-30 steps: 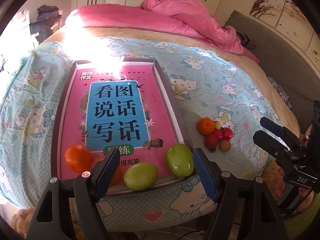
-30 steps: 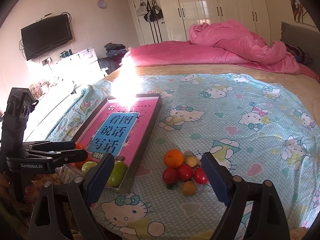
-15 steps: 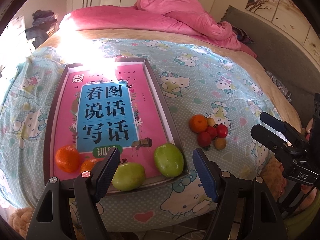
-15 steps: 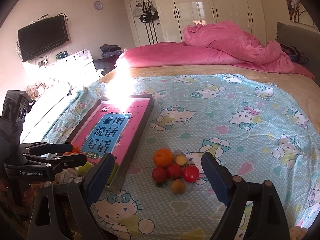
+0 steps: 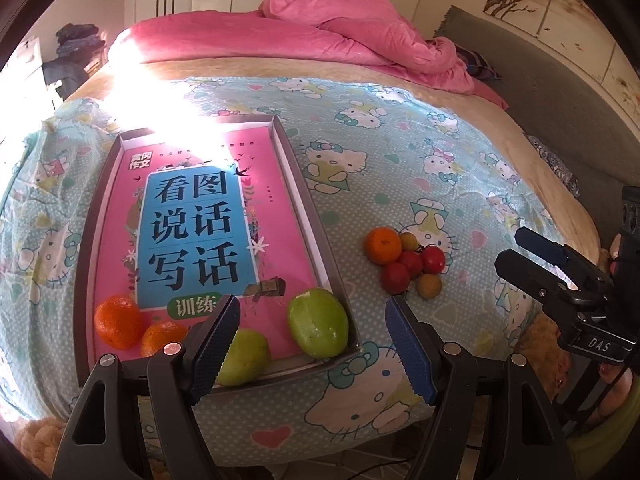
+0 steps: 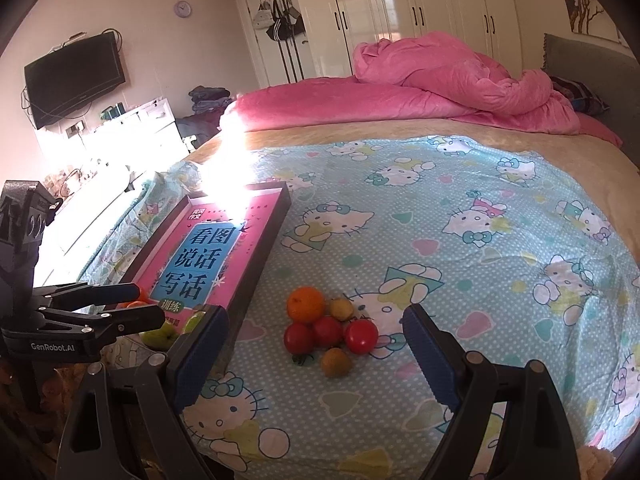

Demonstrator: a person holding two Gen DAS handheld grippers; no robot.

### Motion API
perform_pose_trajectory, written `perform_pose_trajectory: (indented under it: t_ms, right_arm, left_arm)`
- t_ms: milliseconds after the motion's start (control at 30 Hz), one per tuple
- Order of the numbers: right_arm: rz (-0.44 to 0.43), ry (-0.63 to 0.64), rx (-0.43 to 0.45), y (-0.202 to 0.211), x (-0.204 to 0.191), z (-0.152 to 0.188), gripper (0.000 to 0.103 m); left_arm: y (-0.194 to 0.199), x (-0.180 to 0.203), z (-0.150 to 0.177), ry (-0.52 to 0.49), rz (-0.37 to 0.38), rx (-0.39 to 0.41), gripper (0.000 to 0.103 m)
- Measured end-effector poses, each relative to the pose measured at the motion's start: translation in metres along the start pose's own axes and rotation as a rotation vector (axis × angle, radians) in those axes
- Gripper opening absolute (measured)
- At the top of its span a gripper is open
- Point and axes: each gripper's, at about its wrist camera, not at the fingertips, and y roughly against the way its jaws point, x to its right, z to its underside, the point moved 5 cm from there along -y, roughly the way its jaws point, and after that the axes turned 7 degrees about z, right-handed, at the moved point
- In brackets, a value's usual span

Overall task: Organize fruits
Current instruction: 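Lower both open tools over the pile of tomatoes and oranges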

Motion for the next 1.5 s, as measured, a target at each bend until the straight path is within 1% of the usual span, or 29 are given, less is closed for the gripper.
perform_pose_trajectory:
  t_ms: [233,433,633,867,933,1033,1200,1400,1467,1500]
  right_arm:
    - [0.020,-0.019,-0.053,-0.009,0.012,0.009,0.088]
    - [0.022,-0.003,-0.104,-0.019,0.009,0.019,0.088]
    - [0.014,0.003,-0.138,-0.027,0.006,0.027,0.088]
    - [0.001,-0.001,-0.164,-0.034,0.006,0.032,0.088]
    - [0.003,-0.002,-0.173,-0.037,0.006,0.034,0.088]
    - [0.001,-0.008,-0.189,-0.043,0.009,0.036,0.084]
    - [-0.009,-0.018,-0.233,-0.053,0.011,0.045,0.066]
    - [-0.022,-0.015,-0.255,-0.061,0.010,0.049,0.053]
    - [-0.030,-0.018,-0.261,-0.063,0.010,0.050,0.052]
    - [-0.032,-0.019,-0.263,-0.064,0.009,0.050,0.051]
  left_arm:
    - [-0.008,0.010,-0.002,-0.020,0.014,-0.015,0.076]
    - [-0.014,0.020,-0.009,-0.039,0.024,-0.020,0.076]
    - [-0.023,0.029,-0.020,-0.058,0.030,-0.028,0.076]
    - [-0.043,0.041,-0.032,-0.102,0.006,-0.066,0.076]
    - [-0.051,0.046,-0.035,-0.113,0.014,-0.084,0.076]
    - [-0.062,0.051,-0.037,-0.127,0.013,-0.109,0.076]
    - [-0.080,0.057,-0.040,-0.147,0.013,-0.151,0.076]
    - [-0.096,0.058,-0.044,-0.136,0.041,-0.175,0.076]
    - [-0.101,0.059,-0.045,-0.132,0.054,-0.183,0.074]
    - [-0.103,0.059,-0.045,-0.133,0.057,-0.186,0.071]
